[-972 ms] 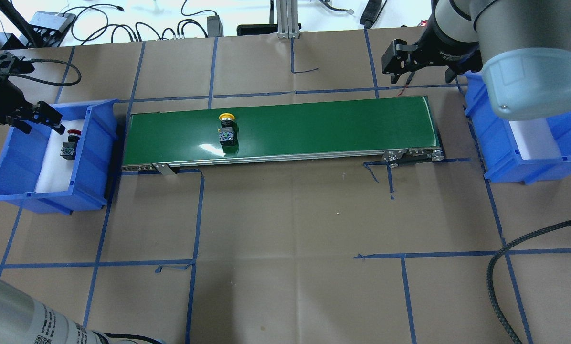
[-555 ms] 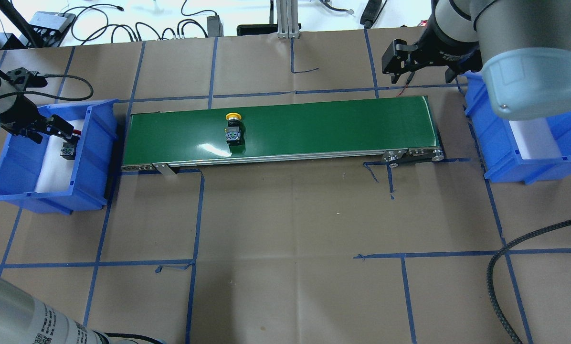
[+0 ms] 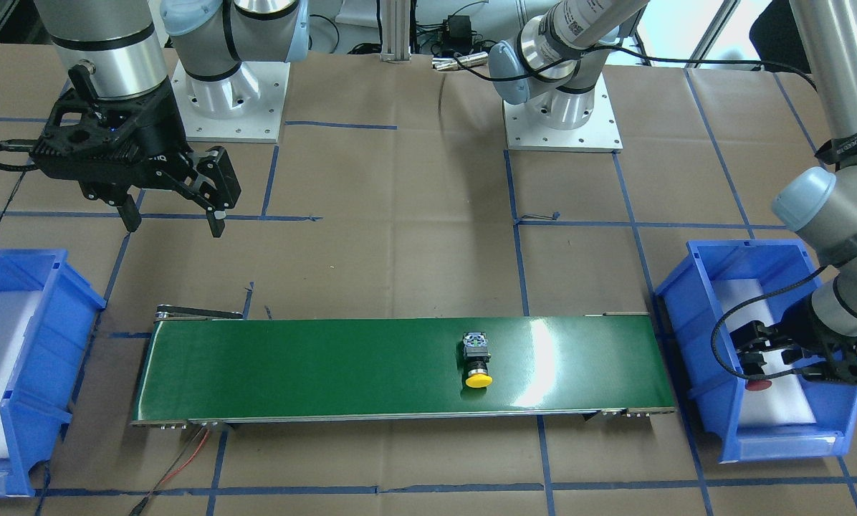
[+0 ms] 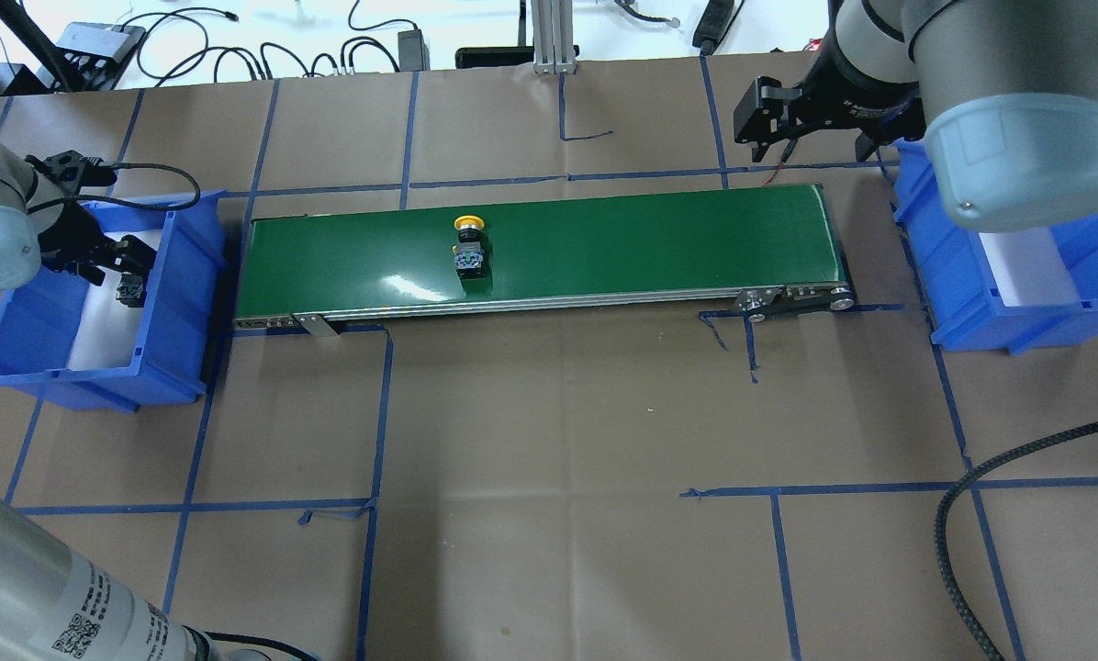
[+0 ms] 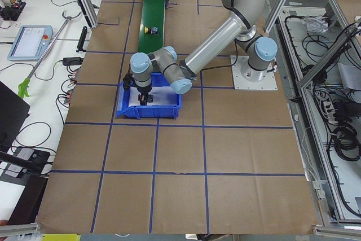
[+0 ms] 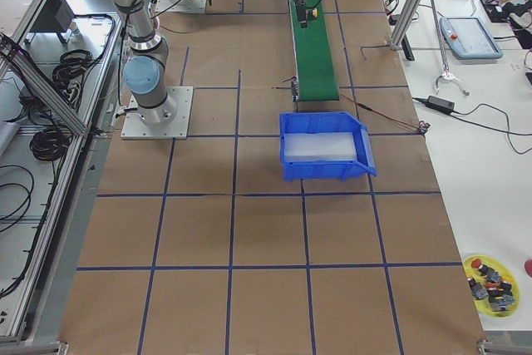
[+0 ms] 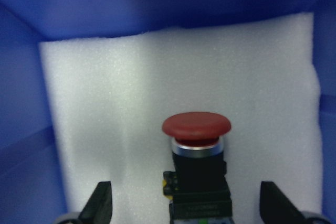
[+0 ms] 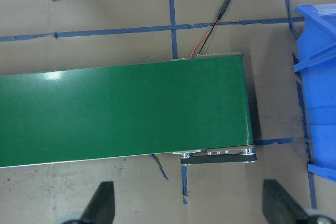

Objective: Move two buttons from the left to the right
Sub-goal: 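Carry the red button to the belt while the right gripper moves over the yellow button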

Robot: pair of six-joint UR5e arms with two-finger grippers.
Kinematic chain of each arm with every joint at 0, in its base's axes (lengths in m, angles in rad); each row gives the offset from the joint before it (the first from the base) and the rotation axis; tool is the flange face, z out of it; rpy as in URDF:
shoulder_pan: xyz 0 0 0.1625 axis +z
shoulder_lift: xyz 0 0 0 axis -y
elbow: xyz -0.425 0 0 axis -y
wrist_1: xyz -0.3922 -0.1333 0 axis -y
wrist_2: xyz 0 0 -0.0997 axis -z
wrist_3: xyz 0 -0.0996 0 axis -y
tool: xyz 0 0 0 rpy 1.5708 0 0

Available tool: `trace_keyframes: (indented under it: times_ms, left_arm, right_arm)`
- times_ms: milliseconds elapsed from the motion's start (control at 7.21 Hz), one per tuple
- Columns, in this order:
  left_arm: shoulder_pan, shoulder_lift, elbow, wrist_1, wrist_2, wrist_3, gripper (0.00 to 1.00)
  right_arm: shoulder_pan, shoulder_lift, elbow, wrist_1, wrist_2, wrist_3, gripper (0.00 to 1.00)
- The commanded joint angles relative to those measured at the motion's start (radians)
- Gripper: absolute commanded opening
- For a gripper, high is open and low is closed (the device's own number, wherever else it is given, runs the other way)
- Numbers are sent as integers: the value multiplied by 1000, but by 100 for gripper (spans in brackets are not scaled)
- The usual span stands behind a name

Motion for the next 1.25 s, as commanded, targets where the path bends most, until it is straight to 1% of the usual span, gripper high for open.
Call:
trace_keyframes:
  times_ms: [0, 139, 416, 555, 694, 972, 1110]
  left_arm:
    - [-3, -5, 9, 2, -30, -4, 61]
    - [-3, -5, 12, 1, -29, -9, 32]
    - [-7, 13, 28, -12, -29, -1, 9]
    - [-7, 21, 37, -16, -27, 3, 4]
    - [-9, 41, 64, -54, -27, 8, 4]
    - [-7, 92, 145, -226, -18, 10, 4]
    - [-7, 115, 191, -313, -17, 8, 4]
  right_arm:
    - [-3, 1, 0, -20, -7, -6, 100]
    - [-5, 10, 3, -25, -10, -11, 100]
    - [-5, 85, -8, -18, -12, -9, 100]
    - [-5, 88, -9, -16, -10, -9, 100]
    - [-5, 90, -2, -16, 0, -9, 100]
    - [-5, 96, 1, -19, 5, -8, 100]
    - [-5, 128, 0, -19, 4, -6, 100]
